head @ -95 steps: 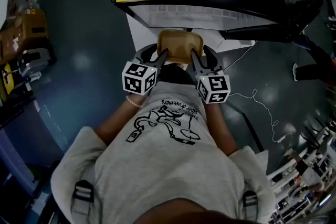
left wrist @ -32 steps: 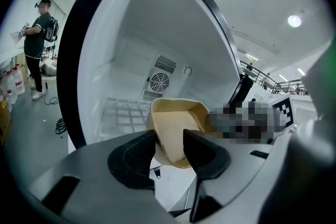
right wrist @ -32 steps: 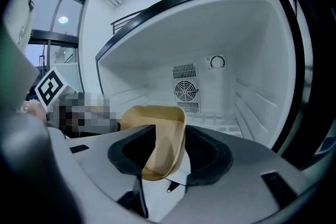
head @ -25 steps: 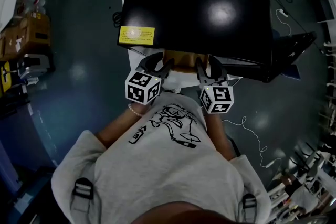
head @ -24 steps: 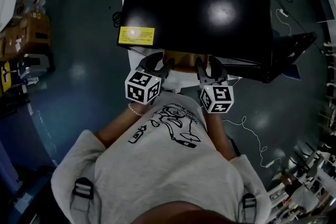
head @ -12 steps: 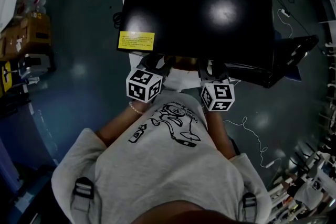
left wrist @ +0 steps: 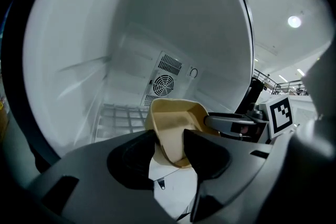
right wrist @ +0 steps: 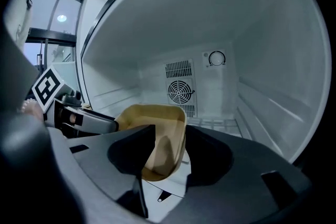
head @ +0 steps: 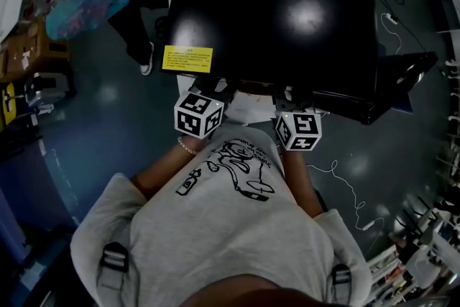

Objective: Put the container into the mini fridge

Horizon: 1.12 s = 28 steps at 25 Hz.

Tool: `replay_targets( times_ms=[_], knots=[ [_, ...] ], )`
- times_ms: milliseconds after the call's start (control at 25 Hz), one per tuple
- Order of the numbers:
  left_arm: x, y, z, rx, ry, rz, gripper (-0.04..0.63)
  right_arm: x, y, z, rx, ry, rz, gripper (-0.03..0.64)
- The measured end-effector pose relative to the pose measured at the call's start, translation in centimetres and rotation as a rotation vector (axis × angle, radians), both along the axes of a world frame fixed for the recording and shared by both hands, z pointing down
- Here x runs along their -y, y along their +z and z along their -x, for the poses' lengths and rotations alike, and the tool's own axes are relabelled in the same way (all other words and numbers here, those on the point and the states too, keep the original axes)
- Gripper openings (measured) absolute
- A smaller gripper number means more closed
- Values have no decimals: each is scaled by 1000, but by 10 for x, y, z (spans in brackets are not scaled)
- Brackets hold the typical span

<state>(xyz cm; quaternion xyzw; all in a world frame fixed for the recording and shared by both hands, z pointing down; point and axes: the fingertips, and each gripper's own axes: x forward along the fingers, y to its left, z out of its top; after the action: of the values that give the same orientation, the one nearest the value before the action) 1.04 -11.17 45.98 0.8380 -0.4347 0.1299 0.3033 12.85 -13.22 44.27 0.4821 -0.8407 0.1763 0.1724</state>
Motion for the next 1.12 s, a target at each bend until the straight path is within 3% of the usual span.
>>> replay_targets(
  times_ms=[1120],
  knots=[
    [31, 5, -7, 26, -6, -31, 176, 36, 6, -4, -36, -15, -28, 187]
  ],
)
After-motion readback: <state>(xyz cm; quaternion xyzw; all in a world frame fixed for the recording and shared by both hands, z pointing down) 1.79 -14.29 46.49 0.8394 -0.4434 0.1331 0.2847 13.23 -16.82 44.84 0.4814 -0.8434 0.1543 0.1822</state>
